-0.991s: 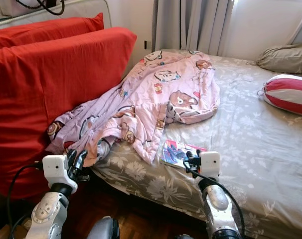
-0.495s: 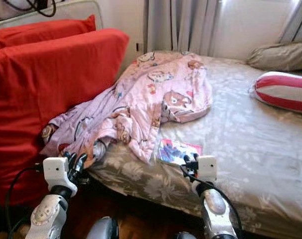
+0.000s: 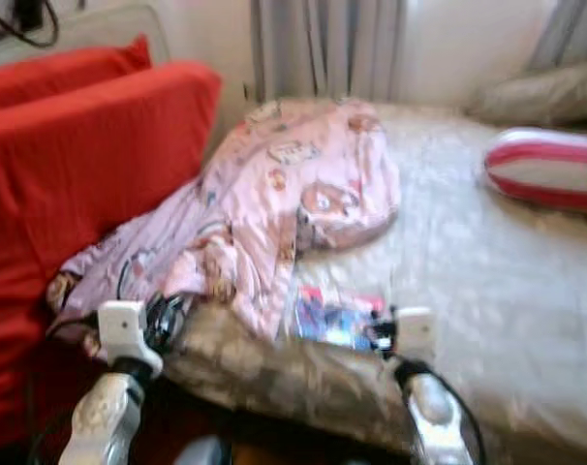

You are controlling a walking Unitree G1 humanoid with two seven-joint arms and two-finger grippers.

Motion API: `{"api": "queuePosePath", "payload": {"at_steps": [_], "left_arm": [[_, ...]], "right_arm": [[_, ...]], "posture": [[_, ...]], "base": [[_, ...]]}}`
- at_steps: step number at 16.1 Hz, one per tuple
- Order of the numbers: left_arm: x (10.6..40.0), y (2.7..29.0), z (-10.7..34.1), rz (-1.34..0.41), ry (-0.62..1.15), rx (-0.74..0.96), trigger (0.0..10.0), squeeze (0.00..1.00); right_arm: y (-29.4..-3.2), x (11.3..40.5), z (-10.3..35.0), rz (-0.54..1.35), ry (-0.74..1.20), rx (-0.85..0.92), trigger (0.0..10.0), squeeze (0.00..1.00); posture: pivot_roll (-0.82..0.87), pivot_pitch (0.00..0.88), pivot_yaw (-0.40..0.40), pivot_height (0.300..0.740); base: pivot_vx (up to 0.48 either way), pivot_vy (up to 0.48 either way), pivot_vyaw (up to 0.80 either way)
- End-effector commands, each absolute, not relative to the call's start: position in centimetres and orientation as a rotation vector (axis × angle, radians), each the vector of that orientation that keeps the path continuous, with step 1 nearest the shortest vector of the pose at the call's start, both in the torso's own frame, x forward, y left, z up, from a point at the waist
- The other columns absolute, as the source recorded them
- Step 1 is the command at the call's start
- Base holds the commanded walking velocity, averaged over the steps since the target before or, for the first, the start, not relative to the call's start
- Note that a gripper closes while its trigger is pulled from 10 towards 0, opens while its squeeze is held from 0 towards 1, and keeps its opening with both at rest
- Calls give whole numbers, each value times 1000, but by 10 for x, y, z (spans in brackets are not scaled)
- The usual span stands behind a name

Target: Clean up the room

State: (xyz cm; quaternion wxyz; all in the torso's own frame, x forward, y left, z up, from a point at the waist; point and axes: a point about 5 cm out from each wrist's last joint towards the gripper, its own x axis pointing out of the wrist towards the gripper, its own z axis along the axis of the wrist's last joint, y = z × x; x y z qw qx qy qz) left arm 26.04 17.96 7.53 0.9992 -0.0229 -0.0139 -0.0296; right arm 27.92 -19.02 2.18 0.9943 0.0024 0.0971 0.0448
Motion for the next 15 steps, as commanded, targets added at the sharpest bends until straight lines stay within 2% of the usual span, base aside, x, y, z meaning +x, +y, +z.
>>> {"api": "queuePosePath", "payload": {"at_steps": [1,5,7,15], "left_arm": [[261,190,78,-32,-32,-37,10000,0],[261,188,79,-38,-33,-42,10000,0],[261,185,80,-59,-33,-51,10000,0],[256,177,77,-84,-20,-60,10000,0]], "right_arm": [[-177,285,27,124,174,18,10000,0],[-175,284,21,146,223,0,10000,0],[-175,283,20,160,224,2,10000,0],[-170,278,15,189,246,21,10000,0]], "posture": [[56,0,-2,619],[53,0,-1,604],[53,0,-2,579],[60,0,-6,579]], "base": [[435,0,0],[427,0,0],[0,0,0],[0,0,0]]}}
